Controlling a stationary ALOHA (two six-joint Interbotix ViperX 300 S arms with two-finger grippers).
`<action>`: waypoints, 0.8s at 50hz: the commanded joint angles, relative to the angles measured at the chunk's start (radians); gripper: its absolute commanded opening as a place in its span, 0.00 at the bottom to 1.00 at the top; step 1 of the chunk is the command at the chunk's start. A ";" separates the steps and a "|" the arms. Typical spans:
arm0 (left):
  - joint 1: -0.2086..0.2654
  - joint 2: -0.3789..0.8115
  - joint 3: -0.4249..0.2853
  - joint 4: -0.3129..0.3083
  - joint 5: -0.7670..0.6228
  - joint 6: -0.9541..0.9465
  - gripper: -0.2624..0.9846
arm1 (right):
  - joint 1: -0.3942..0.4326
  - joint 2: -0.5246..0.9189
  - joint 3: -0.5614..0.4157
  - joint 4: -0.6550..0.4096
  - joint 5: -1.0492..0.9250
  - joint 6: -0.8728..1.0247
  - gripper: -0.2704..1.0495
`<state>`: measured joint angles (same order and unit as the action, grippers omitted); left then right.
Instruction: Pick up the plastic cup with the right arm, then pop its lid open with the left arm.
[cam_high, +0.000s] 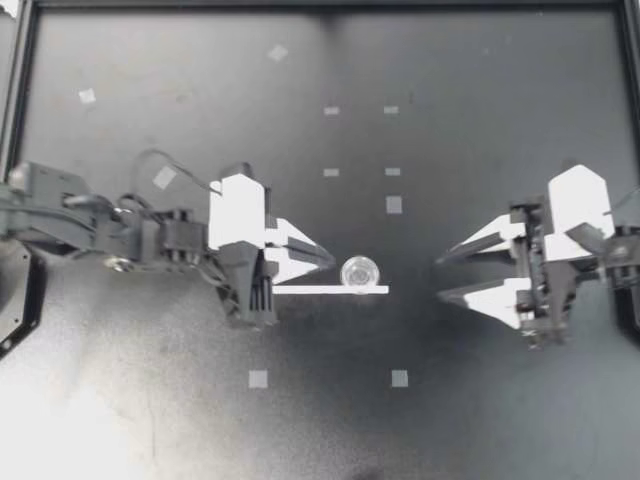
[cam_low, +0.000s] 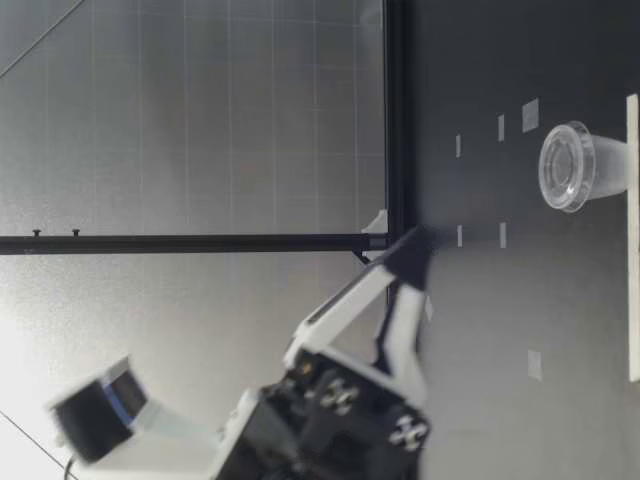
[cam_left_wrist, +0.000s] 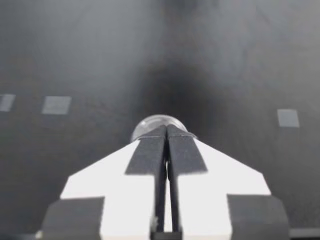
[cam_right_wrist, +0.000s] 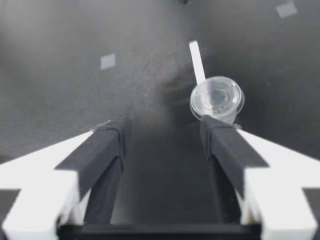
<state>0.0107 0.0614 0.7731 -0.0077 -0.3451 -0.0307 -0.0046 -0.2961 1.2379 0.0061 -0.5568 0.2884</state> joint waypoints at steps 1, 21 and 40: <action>-0.008 0.011 -0.040 0.002 -0.008 0.002 0.22 | 0.005 0.054 -0.037 0.000 -0.037 0.005 0.66; -0.009 0.115 -0.083 0.003 -0.005 0.018 0.22 | 0.005 0.357 -0.175 0.060 -0.066 0.005 0.66; -0.008 0.155 -0.106 0.003 0.000 0.054 0.22 | -0.011 0.440 -0.210 0.077 -0.058 -0.005 0.70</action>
<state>0.0031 0.2316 0.6872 -0.0061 -0.3421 0.0215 -0.0046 0.1503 1.0400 0.0813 -0.6121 0.2853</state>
